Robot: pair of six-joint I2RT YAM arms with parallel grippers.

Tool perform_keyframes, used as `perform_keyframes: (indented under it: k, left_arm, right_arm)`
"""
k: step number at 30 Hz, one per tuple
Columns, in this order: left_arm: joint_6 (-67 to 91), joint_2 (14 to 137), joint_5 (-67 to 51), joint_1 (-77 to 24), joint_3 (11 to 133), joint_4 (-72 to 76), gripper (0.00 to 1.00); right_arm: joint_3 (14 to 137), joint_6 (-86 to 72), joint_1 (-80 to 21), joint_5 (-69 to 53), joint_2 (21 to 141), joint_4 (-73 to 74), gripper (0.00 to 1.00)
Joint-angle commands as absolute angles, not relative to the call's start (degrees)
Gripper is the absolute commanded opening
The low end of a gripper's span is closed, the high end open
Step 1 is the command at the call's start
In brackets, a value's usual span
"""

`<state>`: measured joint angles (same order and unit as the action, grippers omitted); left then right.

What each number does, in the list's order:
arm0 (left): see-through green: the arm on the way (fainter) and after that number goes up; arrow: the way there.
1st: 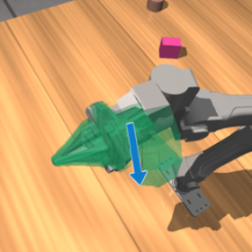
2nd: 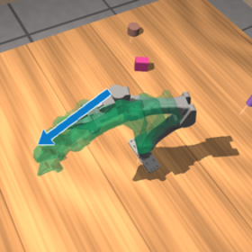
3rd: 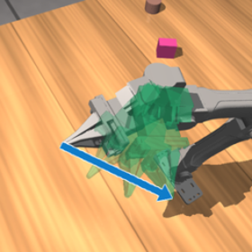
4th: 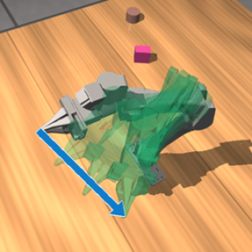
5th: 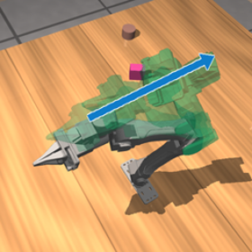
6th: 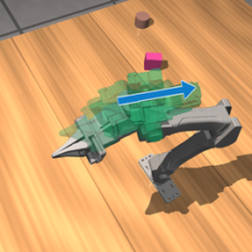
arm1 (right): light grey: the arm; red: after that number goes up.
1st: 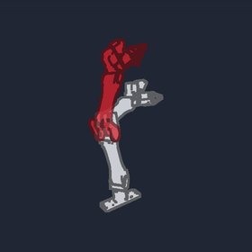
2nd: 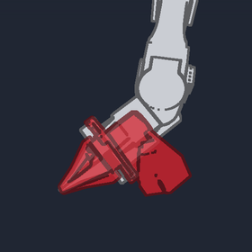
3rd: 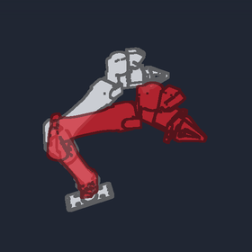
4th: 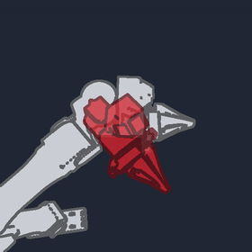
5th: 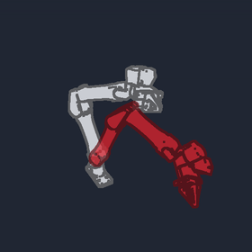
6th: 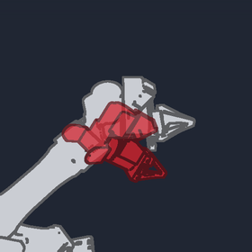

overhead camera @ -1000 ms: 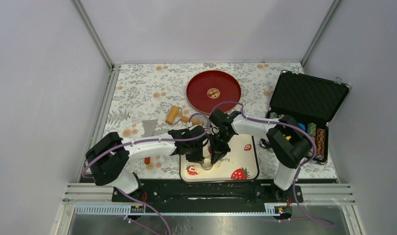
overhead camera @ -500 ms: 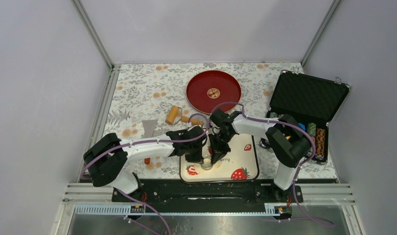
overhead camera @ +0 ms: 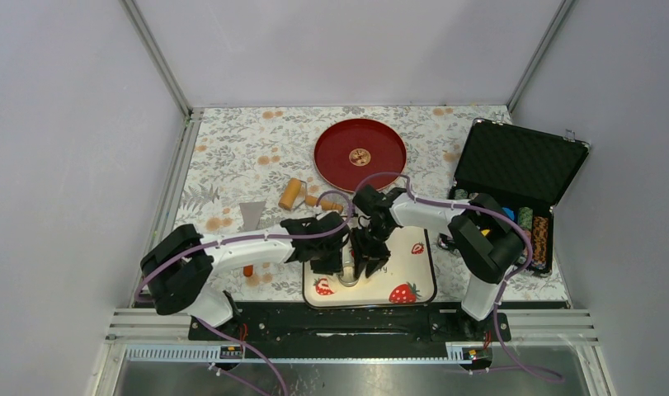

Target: Roll out the dumpling wrappers from the dough

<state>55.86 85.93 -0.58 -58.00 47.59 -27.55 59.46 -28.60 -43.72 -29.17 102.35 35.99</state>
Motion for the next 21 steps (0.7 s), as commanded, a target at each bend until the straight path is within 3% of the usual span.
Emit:
perform_keyframes:
  k: [1,6,10,17,21]
  left_arm:
    - [54.4,82.7,4.3,-57.8,54.0,-31.7,0.35]
    - [53.8,79.3,5.1,-57.7,56.1,-32.1,0.42]
    - [54.5,74.8,2.2,-56.6,51.9,-27.2,0.54]
    - [59.6,61.7,-6.8,-49.3,35.7,-14.0,0.58]
    - [58.7,54.4,-8.7,-41.7,28.5,-16.9,0.62]
  right_arm:
    - [64.6,-27.1,-44.4,-25.4,99.1,43.2,0.49]
    - [68.4,-26.5,-44.3,-23.4,96.1,47.7,0.65]
    - [68.7,-25.9,-44.3,-23.0,93.8,48.9,0.74]
    - [64.8,-27.0,-41.6,-22.4,88.0,47.7,0.79]
    - [59.7,-26.8,-36.8,-25.2,86.3,45.3,0.78]
